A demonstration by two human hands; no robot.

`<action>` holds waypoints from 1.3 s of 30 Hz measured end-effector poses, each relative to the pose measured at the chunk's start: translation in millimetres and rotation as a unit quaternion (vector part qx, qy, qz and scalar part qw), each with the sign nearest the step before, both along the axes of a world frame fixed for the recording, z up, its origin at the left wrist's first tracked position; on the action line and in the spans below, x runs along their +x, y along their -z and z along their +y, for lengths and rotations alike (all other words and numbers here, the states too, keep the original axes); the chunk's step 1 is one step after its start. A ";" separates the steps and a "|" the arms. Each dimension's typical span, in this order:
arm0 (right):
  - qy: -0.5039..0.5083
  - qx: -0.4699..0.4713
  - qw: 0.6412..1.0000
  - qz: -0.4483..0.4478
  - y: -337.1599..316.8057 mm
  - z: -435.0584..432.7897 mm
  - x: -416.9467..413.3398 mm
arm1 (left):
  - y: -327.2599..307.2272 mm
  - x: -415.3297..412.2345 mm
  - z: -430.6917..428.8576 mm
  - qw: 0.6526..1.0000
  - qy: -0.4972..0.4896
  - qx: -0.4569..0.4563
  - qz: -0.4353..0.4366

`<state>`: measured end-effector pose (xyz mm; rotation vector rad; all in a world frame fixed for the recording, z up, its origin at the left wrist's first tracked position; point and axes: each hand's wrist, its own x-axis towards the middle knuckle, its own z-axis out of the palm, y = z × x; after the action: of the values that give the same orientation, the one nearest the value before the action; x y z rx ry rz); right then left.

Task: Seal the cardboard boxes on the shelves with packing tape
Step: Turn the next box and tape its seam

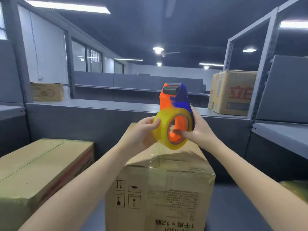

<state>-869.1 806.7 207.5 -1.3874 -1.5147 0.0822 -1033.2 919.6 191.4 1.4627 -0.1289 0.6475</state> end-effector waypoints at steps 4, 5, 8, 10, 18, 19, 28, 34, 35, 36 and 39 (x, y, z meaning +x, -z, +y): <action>-0.033 0.015 0.999 0.003 -18.3 -9.8 0.9 | 13.7 -4.3 -10.9 0.996 0.063 -0.054 -0.021; -0.046 -0.003 0.999 -0.016 -22.4 -11.0 1.7 | 16.6 -4.8 -12.7 0.996 0.067 -0.060 -0.021; -0.053 -0.021 0.996 -0.065 -27.6 -11.6 -3.0 | 16.9 -5.6 -21.1 0.997 0.046 -0.060 -0.015; -0.031 -0.024 0.996 -0.081 -28.5 -12.6 -3.2 | 13.9 -8.9 -24.1 0.999 -0.006 -0.035 0.030; 0.067 -0.065 0.940 -0.328 -43.9 -13.5 -11.5 | -2.4 -20.6 -34.1 0.932 -0.301 0.142 0.146; 0.074 -0.076 0.933 -0.345 -42.2 -11.4 -13.5 | -4.4 -22.8 -32.2 0.931 -0.318 0.098 0.149; 0.087 -0.100 0.920 -0.369 -33.6 -2.2 -23.6 | -20.4 -48.0 -10.9 0.935 -0.143 -0.261 0.191; 0.084 -0.082 0.916 -0.383 -29.8 -0.7 -22.9 | -26.8 -55.4 -5.1 0.925 -0.146 -0.268 0.227; 0.083 -0.080 0.915 -0.386 -29.1 -0.2 -22.4 | -26.9 -56.7 -4.1 0.925 -0.140 -0.270 0.230; 0.081 -0.079 0.914 -0.390 -28.4 0.2 -22.3 | -27.1 -57.7 -3.3 0.924 -0.136 -0.270 0.232; 0.074 -0.072 0.909 -0.404 -27.6 0.9 -22.6 | -27.3 -59.1 -3.4 0.924 -0.127 -0.279 0.229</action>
<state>-891.7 807.7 235.1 -1.7648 -2.0876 -0.5536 -1092.3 916.2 218.8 1.0397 0.5789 0.4774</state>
